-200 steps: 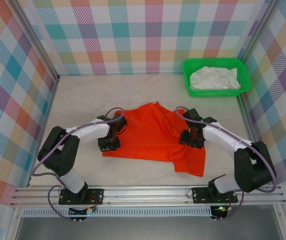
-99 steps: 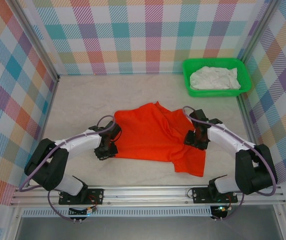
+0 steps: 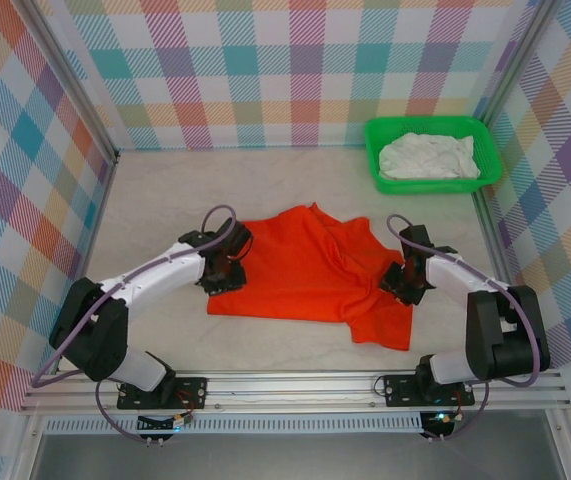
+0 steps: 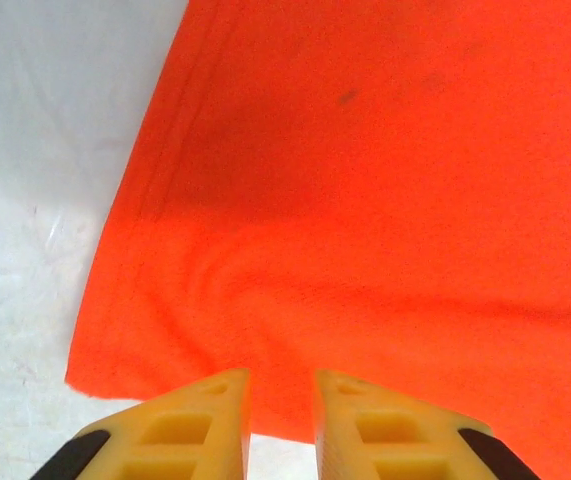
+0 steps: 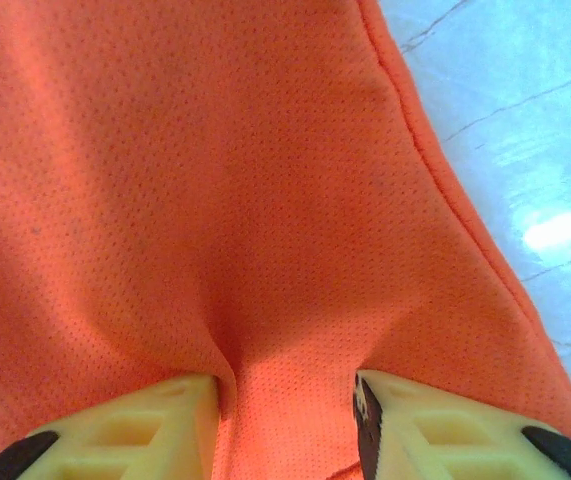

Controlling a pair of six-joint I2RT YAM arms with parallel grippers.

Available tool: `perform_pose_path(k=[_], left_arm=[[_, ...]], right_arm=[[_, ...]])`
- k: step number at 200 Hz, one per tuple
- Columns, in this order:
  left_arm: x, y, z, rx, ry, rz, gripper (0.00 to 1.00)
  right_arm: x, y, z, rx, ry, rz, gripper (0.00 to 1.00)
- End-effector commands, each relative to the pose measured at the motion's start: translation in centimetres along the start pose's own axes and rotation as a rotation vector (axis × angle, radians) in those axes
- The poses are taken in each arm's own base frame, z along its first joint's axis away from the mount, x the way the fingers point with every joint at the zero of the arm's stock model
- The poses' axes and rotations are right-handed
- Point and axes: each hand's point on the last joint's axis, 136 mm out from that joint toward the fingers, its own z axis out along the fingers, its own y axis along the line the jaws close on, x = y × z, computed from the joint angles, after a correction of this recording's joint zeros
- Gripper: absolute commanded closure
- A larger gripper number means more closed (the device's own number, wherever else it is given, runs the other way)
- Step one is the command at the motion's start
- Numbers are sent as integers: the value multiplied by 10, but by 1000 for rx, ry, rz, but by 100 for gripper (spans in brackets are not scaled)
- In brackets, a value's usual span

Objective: Fold and stack the t-shirts

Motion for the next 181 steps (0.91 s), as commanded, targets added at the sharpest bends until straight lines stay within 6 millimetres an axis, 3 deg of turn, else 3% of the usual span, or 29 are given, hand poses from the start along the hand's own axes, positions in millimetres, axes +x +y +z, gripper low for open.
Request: perform_pose_path(k=[1, 17, 48, 63, 81, 137, 163, 181], left_arm=[[-12, -8, -8, -32, -9, 75, 77], [-26, -26, 3, -17, -15, 97, 77], [-36, -60, 51, 36, 31, 112, 82], [-32, -61, 72, 22, 54, 102, 83], [-20, -48, 86, -20, 76, 89, 84], [36, 9, 82, -116, 117, 40, 83], [45, 17, 71, -121, 106, 38, 82], [39, 12, 57, -103, 80, 42, 82]], right_arm=[[-1, -2, 8, -9, 4, 45, 59], [-1, -4, 11, -4, 10, 57, 59], [1, -7, 13, 0, 18, 79, 59], [1, -10, 13, 2, 18, 90, 59], [2, -15, 10, 4, 13, 114, 59], [7, -34, 2, 45, -38, 179, 58], [8, -35, 2, 47, -40, 191, 57], [8, -32, 0, 30, -34, 178, 59]])
